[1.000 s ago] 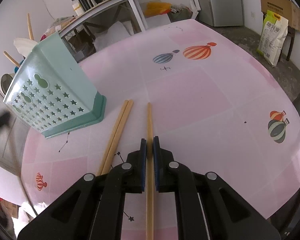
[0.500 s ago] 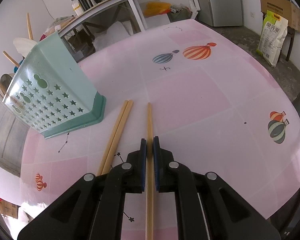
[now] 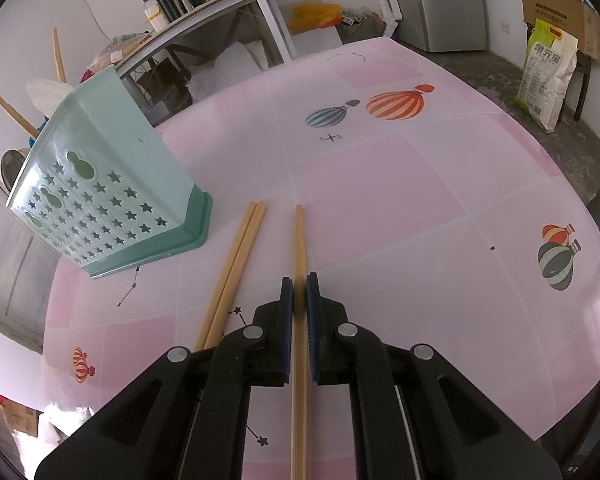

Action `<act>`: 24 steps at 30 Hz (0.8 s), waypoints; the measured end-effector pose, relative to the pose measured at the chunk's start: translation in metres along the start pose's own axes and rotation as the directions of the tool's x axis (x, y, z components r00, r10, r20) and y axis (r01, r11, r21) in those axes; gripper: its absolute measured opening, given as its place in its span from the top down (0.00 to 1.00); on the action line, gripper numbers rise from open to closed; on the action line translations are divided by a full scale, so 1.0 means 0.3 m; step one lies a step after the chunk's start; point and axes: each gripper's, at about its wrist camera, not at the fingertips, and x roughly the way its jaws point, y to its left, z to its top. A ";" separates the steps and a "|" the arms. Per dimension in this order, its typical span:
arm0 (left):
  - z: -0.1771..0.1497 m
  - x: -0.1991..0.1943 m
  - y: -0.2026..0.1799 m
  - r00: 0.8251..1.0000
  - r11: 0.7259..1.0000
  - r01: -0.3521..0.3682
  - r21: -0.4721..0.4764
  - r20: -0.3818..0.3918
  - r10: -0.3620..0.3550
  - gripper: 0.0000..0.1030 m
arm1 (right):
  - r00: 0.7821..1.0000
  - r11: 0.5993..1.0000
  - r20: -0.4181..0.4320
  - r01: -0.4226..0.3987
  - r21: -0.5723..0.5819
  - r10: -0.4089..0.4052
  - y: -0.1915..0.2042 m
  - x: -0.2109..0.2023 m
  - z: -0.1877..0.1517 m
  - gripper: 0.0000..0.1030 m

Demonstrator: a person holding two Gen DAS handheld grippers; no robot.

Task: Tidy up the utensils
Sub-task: 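Lift the chopstick with the left tool and drop it into the green holder, then lift the chopstick with the right tool and drop it into the green holder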

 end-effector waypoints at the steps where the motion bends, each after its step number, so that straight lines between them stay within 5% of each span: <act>1: -0.039 0.025 0.010 0.999 1.000 0.005 -0.016 -0.045 -0.005 0.96 | 1.000 1.000 -0.001 -0.002 0.002 0.002 -0.002 0.001 0.001 0.93; 5: -0.118 0.034 0.048 0.995 0.998 0.004 -0.069 -0.099 -0.011 0.84 | 1.000 1.000 -0.009 -0.007 -0.008 0.007 -0.003 0.005 0.009 0.93; 11: -0.176 -0.062 0.090 0.999 0.997 -0.002 -0.078 -0.053 -0.002 0.73 | 0.998 0.998 -0.056 -0.034 -0.045 0.032 0.003 0.024 0.050 0.83; 15: -0.197 -0.120 0.114 1.000 0.997 -0.011 -0.071 -0.029 0.009 0.71 | 0.997 0.994 -0.068 0.015 -0.111 -0.023 0.038 0.050 0.085 0.80; 20: -0.239 -0.174 0.118 0.999 0.997 0.016 -0.074 -0.034 -0.019 0.71 | 0.988 0.965 -0.046 0.132 -0.226 -0.146 0.101 0.088 0.118 0.86; 24: -0.282 -0.200 0.094 0.997 0.996 0.058 -0.065 -0.049 -0.061 0.71 | 0.988 0.964 -0.043 0.135 -0.230 -0.149 0.110 0.091 0.123 0.94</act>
